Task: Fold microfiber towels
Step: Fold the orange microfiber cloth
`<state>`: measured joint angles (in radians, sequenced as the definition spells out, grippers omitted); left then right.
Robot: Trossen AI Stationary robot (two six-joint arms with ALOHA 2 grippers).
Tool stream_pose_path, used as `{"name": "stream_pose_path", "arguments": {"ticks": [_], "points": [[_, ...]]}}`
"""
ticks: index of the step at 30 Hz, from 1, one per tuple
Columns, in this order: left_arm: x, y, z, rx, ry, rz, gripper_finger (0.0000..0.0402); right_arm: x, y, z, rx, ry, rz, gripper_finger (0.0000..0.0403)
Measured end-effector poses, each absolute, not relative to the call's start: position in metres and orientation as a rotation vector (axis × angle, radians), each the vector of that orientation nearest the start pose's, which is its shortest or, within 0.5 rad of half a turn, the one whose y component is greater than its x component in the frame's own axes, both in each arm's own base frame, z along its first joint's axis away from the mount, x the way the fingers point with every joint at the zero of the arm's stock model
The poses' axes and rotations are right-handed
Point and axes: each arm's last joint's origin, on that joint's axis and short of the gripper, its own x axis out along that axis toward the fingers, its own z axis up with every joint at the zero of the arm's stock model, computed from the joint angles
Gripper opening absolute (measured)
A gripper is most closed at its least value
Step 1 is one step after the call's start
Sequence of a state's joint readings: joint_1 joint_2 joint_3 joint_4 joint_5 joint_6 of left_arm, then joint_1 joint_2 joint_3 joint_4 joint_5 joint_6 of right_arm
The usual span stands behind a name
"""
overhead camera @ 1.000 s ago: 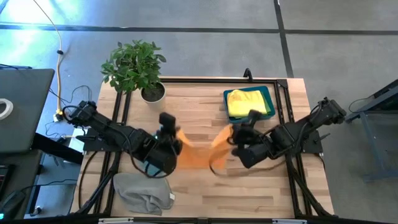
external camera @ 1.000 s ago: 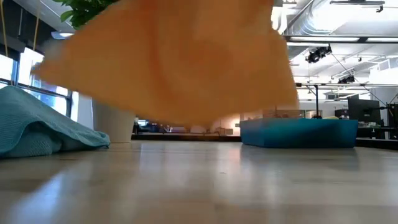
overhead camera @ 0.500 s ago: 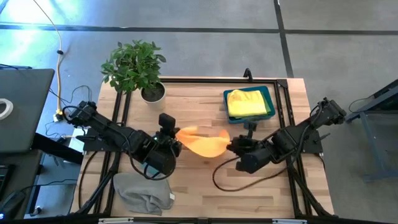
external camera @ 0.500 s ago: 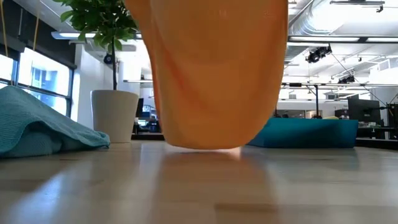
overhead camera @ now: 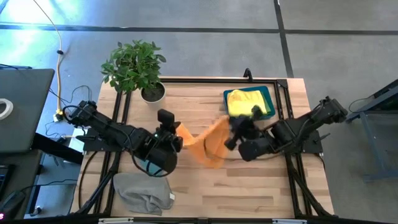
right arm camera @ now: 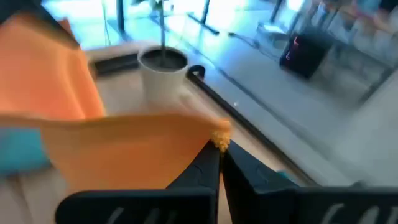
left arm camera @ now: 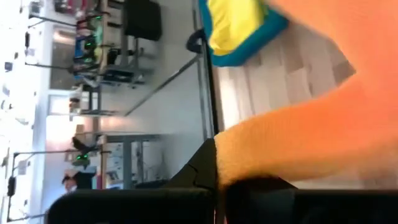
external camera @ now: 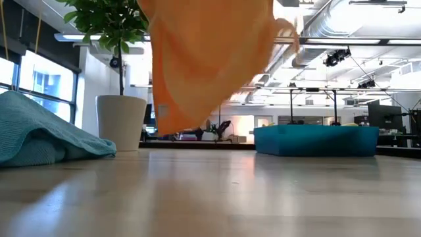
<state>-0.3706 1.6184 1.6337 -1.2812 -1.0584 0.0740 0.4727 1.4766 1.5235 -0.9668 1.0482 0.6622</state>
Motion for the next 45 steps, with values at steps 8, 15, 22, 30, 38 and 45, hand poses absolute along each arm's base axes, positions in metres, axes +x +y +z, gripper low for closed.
{"name": "stream_pose_path", "arguments": {"ticks": [8, 15, 22, 30, 38, 45], "points": [[0.29, -0.088, 0.352, 0.89, 1.012, 0.517, 0.0, 0.274, 0.115, 0.366, -0.075, 0.663, -0.392, 0.0], [0.294, -0.071, 0.353, 0.942, 1.054, 0.562, 0.0, 0.266, 0.107, 0.36, -0.31, 0.779, -0.416, 0.0], [0.3, -0.036, 0.352, 0.997, 1.179, 0.559, 0.0, 0.261, 0.083, 0.356, -0.493, 0.887, -0.545, 0.0], [0.302, 0.002, 0.353, 0.902, 1.22, 0.716, 0.0, 0.265, 0.063, 0.359, -0.618, 0.87, -0.707, 0.0], [0.309, -0.019, 0.336, 0.345, 1.246, 0.27, 0.0, 0.26, 0.086, 0.34, -0.183, 1.063, -0.452, 0.0], [0.321, -0.066, 0.281, 0.342, 1.342, 0.079, 0.0, 0.269, 0.135, 0.3, -0.118, 1.283, -0.308, 0.0]]}}
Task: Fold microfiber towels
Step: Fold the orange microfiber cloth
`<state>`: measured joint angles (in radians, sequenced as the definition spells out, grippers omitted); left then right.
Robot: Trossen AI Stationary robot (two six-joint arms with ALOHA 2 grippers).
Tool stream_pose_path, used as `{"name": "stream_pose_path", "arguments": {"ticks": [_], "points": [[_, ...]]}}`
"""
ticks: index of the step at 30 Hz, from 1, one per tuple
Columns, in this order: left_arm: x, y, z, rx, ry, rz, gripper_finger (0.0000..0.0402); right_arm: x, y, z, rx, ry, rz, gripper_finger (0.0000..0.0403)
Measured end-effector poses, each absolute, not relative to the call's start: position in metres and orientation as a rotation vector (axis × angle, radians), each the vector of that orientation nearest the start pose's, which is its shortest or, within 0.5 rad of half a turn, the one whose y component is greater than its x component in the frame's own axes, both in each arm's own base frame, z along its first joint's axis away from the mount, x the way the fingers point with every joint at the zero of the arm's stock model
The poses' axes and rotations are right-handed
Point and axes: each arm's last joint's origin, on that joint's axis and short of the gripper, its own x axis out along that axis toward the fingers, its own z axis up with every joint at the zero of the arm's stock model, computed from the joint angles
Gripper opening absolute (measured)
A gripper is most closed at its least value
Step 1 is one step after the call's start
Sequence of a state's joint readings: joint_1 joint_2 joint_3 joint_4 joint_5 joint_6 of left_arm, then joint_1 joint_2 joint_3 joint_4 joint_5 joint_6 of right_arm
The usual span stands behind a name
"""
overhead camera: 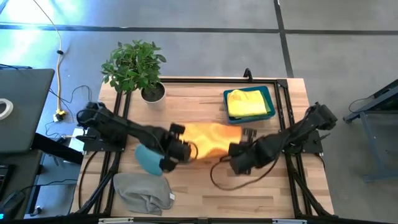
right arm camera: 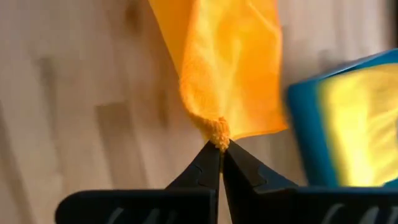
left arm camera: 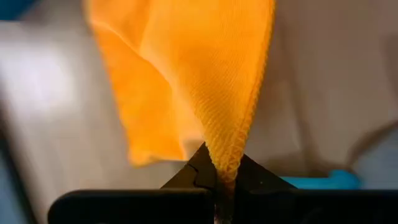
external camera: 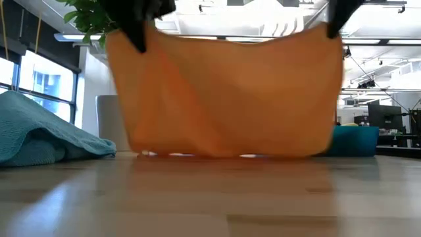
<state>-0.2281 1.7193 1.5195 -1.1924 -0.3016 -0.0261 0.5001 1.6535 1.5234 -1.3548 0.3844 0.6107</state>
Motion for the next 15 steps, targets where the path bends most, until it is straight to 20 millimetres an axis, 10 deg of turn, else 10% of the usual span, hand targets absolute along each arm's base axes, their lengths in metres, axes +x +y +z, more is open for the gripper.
{"name": "stream_pose_path", "arguments": {"ticks": [15], "points": [[0.325, -0.134, 0.183, 0.176, 1.349, -0.389, 0.0, 0.267, 0.214, 0.24, -0.056, 1.397, -0.233, 0.0]]}}
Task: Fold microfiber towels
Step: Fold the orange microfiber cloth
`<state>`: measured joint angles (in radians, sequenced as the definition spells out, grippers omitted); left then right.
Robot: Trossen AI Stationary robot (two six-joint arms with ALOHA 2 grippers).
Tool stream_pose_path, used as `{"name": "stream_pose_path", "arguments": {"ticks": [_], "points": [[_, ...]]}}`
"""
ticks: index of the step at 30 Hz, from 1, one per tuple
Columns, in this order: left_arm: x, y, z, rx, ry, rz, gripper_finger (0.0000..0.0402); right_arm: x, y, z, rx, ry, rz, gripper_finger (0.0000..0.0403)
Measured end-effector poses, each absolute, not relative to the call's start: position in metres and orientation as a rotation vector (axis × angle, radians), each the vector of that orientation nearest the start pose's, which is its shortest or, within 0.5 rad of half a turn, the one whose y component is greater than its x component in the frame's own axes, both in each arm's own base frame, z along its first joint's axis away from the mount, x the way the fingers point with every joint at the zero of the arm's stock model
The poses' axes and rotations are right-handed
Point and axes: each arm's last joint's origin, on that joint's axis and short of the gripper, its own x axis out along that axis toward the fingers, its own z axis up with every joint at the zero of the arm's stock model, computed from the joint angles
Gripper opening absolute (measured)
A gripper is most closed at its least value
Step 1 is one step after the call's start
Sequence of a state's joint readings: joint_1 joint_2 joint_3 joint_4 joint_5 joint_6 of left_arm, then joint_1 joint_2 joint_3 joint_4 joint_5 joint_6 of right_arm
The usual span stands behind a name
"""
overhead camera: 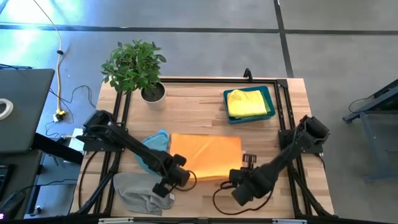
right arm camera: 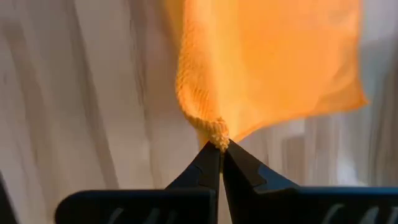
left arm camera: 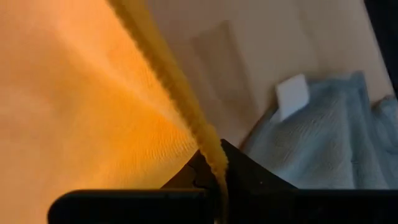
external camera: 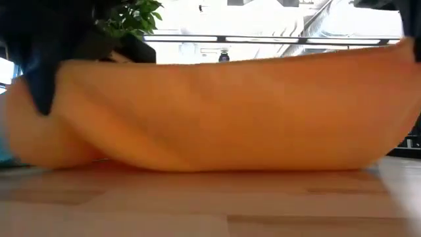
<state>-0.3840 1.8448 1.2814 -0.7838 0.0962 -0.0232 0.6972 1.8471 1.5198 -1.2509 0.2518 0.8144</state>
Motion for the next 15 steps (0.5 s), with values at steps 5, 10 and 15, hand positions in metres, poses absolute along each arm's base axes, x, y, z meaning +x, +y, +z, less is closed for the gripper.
{"name": "stream_pose_path", "arguments": {"ticks": [5, 10, 15], "points": [[0.332, -0.14, 0.175, 0.138, 1.299, -0.442, 0.0, 0.266, 0.216, 0.216, 0.007, 1.312, -0.206, 0.0], [0.331, -0.142, 0.174, 0.14, 1.296, -0.448, 0.0, 0.267, 0.221, 0.195, 0.096, 1.343, -0.051, 0.0], [0.334, -0.133, 0.174, 0.124, 1.309, -0.451, 0.0, 0.262, 0.209, 0.207, 0.022, 1.398, -0.048, 0.0]]}}
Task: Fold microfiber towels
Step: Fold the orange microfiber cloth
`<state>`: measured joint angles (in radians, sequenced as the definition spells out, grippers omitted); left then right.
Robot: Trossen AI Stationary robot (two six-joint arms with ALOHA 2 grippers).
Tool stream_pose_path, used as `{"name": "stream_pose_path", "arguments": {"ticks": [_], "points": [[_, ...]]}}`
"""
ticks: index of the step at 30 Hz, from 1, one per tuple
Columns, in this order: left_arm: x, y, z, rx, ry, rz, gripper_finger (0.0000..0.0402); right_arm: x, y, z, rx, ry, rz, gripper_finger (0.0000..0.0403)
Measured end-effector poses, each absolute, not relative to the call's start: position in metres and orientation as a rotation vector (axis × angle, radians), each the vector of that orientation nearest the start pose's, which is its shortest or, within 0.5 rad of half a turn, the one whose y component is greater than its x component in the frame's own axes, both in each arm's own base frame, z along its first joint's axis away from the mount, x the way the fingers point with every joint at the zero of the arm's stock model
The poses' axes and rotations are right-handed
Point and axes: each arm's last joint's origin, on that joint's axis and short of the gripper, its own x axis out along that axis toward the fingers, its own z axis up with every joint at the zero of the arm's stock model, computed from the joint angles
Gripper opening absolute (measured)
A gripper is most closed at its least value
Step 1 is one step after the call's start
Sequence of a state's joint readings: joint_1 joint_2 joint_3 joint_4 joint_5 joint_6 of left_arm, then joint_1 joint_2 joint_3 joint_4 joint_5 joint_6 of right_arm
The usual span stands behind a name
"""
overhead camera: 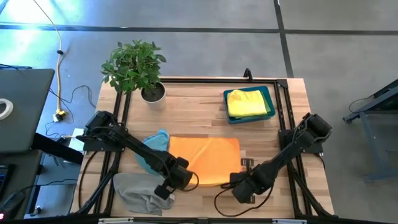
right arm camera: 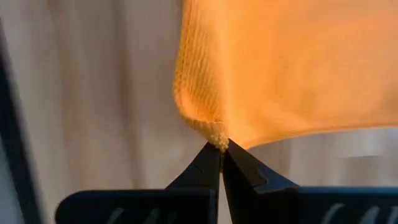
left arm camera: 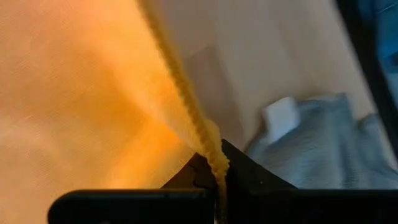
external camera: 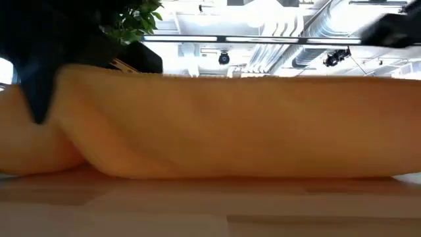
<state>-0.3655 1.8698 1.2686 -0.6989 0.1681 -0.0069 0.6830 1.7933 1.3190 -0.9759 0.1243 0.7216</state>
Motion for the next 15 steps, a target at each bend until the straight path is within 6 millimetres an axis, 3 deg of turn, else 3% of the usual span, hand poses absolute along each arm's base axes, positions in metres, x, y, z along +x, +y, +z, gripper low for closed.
{"name": "stream_pose_path", "arguments": {"ticks": [7, 12, 15], "points": [[0.333, -0.094, 0.171, 0.199, 1.428, -0.3, 0.0, 0.267, 0.16, 0.22, -0.12, 1.393, -0.314, 0.0], [0.334, -0.063, 0.171, 0.294, 1.484, -0.106, 0.0, 0.274, 0.132, 0.205, -0.151, 1.446, -0.352, 0.0], [0.337, -0.048, 0.171, 0.316, 1.486, -0.082, 0.0, 0.275, 0.119, 0.198, -0.184, 1.465, -0.39, 0.0]]}}
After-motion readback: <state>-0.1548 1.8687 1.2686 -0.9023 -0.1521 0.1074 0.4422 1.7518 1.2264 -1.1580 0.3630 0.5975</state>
